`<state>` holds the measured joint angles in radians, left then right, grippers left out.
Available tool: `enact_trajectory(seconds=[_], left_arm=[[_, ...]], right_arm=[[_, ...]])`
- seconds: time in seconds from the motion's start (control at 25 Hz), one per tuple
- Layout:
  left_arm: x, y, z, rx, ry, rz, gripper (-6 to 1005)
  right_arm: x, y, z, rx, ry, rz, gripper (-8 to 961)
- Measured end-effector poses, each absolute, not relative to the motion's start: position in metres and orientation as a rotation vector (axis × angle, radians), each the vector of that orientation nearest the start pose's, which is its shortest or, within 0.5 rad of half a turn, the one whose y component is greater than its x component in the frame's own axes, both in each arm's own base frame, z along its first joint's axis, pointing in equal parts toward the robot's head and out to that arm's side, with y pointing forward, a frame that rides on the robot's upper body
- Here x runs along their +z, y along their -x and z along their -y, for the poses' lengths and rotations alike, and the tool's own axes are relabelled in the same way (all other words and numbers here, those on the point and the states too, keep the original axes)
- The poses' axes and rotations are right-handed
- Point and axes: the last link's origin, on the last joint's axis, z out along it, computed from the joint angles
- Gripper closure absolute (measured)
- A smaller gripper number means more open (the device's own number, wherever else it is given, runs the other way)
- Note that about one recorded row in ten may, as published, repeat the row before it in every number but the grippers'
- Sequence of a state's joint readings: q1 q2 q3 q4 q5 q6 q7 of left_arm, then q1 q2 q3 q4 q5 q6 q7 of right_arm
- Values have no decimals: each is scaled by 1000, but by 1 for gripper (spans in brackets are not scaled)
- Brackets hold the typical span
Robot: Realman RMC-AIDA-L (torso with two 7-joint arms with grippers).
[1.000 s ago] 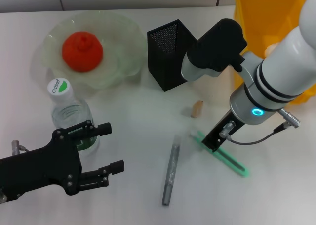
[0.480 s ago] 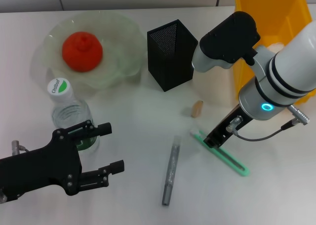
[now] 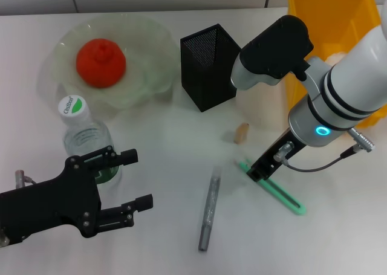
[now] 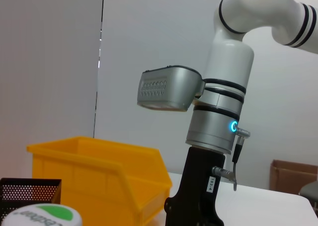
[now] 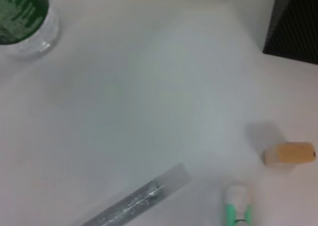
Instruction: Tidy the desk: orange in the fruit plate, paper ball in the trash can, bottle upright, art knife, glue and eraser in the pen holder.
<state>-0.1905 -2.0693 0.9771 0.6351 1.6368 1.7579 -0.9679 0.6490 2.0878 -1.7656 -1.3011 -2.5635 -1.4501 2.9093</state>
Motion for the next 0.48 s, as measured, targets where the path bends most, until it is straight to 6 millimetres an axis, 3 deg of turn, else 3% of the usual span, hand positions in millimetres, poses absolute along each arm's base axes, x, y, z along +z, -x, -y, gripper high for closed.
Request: enact_trajectory(seconds=[0.48], left_arm=[[-8, 293, -222, -987, 2701, 306, 234]], right_arm=[[-82, -159, -328, -702, 2588, -967, 638]])
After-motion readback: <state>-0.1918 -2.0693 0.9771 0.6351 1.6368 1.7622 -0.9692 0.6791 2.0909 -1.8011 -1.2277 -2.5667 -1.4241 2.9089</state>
